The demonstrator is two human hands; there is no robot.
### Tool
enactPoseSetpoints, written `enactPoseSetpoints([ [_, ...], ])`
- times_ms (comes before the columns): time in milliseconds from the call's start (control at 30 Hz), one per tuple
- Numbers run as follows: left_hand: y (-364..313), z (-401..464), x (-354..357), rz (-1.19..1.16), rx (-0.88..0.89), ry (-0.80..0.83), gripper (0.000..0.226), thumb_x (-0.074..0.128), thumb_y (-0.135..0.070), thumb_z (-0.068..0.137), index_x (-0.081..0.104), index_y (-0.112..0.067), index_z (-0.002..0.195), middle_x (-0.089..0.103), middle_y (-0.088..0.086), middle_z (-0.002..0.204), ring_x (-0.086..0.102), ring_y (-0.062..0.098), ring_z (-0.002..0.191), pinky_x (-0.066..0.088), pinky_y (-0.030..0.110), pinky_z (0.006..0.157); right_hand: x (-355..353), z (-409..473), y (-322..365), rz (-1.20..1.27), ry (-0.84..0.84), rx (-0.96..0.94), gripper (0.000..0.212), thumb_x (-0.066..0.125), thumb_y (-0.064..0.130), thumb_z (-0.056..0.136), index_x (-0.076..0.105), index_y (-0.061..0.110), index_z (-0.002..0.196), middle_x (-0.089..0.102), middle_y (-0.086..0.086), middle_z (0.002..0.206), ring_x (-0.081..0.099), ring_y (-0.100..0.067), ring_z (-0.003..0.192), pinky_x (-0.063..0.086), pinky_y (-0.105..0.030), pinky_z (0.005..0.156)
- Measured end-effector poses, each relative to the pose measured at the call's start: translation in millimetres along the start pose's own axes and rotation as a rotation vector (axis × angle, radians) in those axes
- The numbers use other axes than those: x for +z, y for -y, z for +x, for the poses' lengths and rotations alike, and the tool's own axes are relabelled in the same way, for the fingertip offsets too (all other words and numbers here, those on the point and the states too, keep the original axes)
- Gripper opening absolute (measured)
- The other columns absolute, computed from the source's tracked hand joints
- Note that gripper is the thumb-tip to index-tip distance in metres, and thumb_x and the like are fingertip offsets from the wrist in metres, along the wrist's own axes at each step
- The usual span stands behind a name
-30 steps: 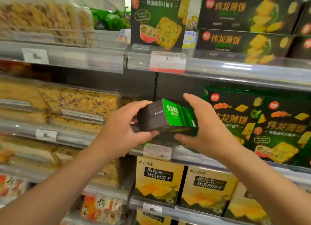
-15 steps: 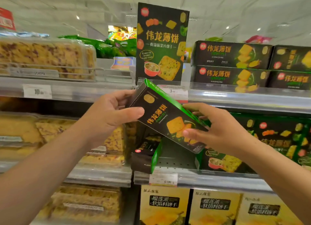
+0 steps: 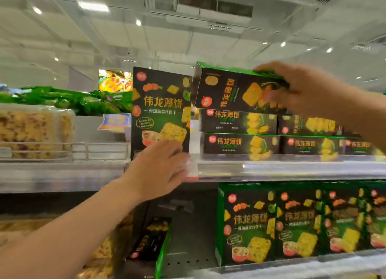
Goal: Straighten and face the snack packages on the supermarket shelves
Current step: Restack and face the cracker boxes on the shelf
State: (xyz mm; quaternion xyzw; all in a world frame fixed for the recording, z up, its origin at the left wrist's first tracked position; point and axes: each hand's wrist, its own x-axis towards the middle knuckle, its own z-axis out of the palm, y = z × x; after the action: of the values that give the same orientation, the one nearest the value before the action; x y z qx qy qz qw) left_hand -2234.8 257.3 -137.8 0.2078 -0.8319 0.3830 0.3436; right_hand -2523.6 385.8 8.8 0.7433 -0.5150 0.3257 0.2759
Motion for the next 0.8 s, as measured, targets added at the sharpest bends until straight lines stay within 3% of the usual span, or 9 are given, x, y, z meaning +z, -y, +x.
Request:
enactPoseSetpoints([
  [167,3,14,12,-0.144,-0.109,-0.057,0.029,0.062,-0.033,0.085,0.073,-0.008,0.091,0.059,0.006,0.085,0.057,0.025,0.078,0.046,0.033,0.066,10,56,-29,-0.168,0.100,0.044,0.052,0.065,0.014,0.090,0.044,0.026,0.136,0.067,-0.007,0.106,0.062,-0.026,0.085,0.052,-0.042,0.080],
  [300,2,9,17,-0.183,-0.142,-0.087,0.025,0.064,-0.033,0.086,0.072,-0.010,0.094,0.056,-0.002,0.085,0.052,0.016,0.077,0.047,0.031,0.063,33,82,-42,-0.151,0.139,0.070,0.048,0.060,0.017,0.093,0.044,0.025,0.137,0.061,-0.002,0.105,0.057,-0.023,0.088,0.046,-0.032,0.071],
  [433,1,8,17,-0.197,-0.157,-0.076,0.030,0.056,-0.037,0.089,0.072,-0.012,0.095,0.055,-0.004,0.087,0.052,0.013,0.075,0.048,0.031,0.061,49,96,-61,-0.097,0.182,0.111,0.042,0.056,0.017,0.096,0.044,0.024,0.136,0.056,0.008,0.091,0.055,-0.014,0.076,0.039,-0.025,0.054],
  [600,-1,9,16,-0.198,-0.170,-0.058,0.032,0.053,-0.038,0.090,0.072,-0.013,0.096,0.058,-0.004,0.088,0.054,0.012,0.075,0.049,0.029,0.061,55,102,-77,-0.124,0.289,0.110,0.032,0.056,0.019,0.095,0.051,0.026,0.127,0.060,0.003,0.098,0.060,-0.018,0.085,0.051,-0.034,0.069],
  [700,-2,8,16,-0.197,-0.175,-0.037,0.034,0.052,-0.040,0.090,0.072,-0.013,0.097,0.059,-0.004,0.088,0.054,0.012,0.076,0.049,0.029,0.061,55,108,-78,-0.101,0.339,0.118,0.023,0.055,0.020,0.096,0.050,0.033,0.115,0.059,0.006,0.091,0.059,-0.017,0.078,0.045,-0.027,0.060],
  [800,-2,8,15,-0.203,-0.183,-0.025,0.035,0.051,-0.040,0.090,0.072,-0.013,0.098,0.060,-0.004,0.089,0.055,0.012,0.076,0.049,0.027,0.061,55,111,-74,-0.112,0.375,0.122,0.019,0.053,0.018,0.098,0.050,0.031,0.112,0.058,0.002,0.095,0.060,-0.020,0.082,0.045,-0.028,0.061],
])
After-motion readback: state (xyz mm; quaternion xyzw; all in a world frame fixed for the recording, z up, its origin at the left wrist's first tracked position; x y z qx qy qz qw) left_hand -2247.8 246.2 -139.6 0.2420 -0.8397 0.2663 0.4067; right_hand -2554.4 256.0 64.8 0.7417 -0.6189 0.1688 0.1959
